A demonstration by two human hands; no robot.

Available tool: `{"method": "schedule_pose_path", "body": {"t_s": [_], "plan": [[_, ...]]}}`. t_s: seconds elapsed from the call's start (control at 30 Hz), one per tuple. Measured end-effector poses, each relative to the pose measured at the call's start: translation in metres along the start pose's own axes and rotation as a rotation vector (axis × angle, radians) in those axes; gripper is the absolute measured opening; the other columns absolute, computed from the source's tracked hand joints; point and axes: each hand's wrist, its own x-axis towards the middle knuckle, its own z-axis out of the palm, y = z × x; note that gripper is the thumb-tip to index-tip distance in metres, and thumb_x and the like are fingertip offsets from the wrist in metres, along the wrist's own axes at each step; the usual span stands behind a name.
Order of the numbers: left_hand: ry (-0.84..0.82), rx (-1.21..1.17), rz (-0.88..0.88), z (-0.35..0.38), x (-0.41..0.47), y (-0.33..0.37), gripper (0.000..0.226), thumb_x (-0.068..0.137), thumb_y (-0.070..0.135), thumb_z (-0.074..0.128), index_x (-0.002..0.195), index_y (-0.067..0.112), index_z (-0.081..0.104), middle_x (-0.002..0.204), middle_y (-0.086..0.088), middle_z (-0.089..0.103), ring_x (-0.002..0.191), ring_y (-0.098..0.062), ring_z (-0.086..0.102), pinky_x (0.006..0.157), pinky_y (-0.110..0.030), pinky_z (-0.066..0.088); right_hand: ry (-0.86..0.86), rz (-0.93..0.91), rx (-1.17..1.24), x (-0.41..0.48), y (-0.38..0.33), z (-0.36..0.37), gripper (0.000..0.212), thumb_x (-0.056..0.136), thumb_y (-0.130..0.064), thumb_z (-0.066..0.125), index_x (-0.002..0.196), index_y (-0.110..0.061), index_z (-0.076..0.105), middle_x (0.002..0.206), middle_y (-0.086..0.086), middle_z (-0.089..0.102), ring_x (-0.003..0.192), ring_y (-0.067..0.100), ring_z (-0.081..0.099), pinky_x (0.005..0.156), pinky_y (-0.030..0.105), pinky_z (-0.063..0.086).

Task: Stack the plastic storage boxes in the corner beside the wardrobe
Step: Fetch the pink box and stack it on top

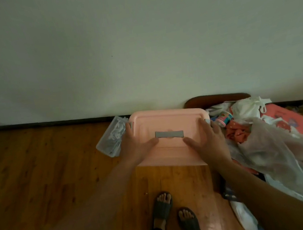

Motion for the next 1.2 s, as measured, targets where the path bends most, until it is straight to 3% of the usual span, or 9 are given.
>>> {"method": "schedule_pose_path", "body": {"t_s": [0.17, 0.43, 0.7, 0.93, 1.2], "plan": [[0.082, -0.085, -0.033, -0.028, -0.027, 0.000, 0.120, 0.068, 0.050, 0.081, 0.153, 0.019, 0.003, 0.154, -0.007, 0.029, 0.138, -0.029, 0.033, 0.106, -0.044, 0.034, -0.041, -0.118, -0.029, -0.003, -0.029, -0.019, 0.085, 0.073, -0.075, 0.053, 0.141, -0.039, 0.016, 0.150, 0.003, 0.024, 0.127, 0.030, 0.039, 0.088, 0.048, 0.047], [0.178, -0.275, -0.186, -0.072, -0.079, -0.029, 0.126, 0.068, 0.049, 0.081, 0.152, 0.030, -0.010, 0.162, 0.004, 0.007, 0.146, -0.028, 0.017, 0.113, -0.052, 0.025, -0.165, -0.317, -0.046, -0.024, -0.081, -0.035, 0.089, 0.074, -0.072, 0.057, 0.145, -0.038, 0.014, 0.151, 0.002, 0.021, 0.130, 0.028, 0.035, 0.094, 0.050, 0.043], [0.387, -0.349, -0.289, -0.128, -0.148, -0.084, 0.124, 0.063, 0.054, 0.082, 0.153, 0.031, -0.001, 0.156, 0.001, 0.025, 0.140, -0.028, 0.031, 0.109, -0.050, 0.034, -0.238, -0.546, -0.079, -0.083, -0.161, -0.030, 0.088, 0.078, -0.065, 0.060, 0.147, -0.030, 0.018, 0.152, 0.004, 0.023, 0.130, 0.029, 0.036, 0.095, 0.050, 0.043], [0.492, -0.395, -0.390, -0.186, -0.213, -0.138, 0.123, 0.070, 0.050, 0.080, 0.154, 0.025, -0.006, 0.161, -0.003, 0.012, 0.146, -0.028, 0.016, 0.114, -0.049, 0.023, -0.295, -0.675, -0.123, -0.152, -0.228, -0.011, 0.089, 0.078, -0.065, 0.059, 0.148, -0.030, 0.017, 0.151, 0.005, 0.025, 0.130, 0.029, 0.036, 0.097, 0.050, 0.041], [0.569, -0.373, -0.461, -0.237, -0.267, -0.195, 0.126, 0.066, 0.064, 0.075, 0.153, 0.023, -0.007, 0.161, -0.005, 0.012, 0.145, -0.031, 0.020, 0.114, -0.048, 0.025, -0.333, -0.793, -0.146, -0.218, -0.286, 0.009, 0.091, 0.076, -0.070, 0.056, 0.147, -0.030, 0.018, 0.149, 0.005, 0.027, 0.130, 0.029, 0.037, 0.098, 0.050, 0.041]]}}
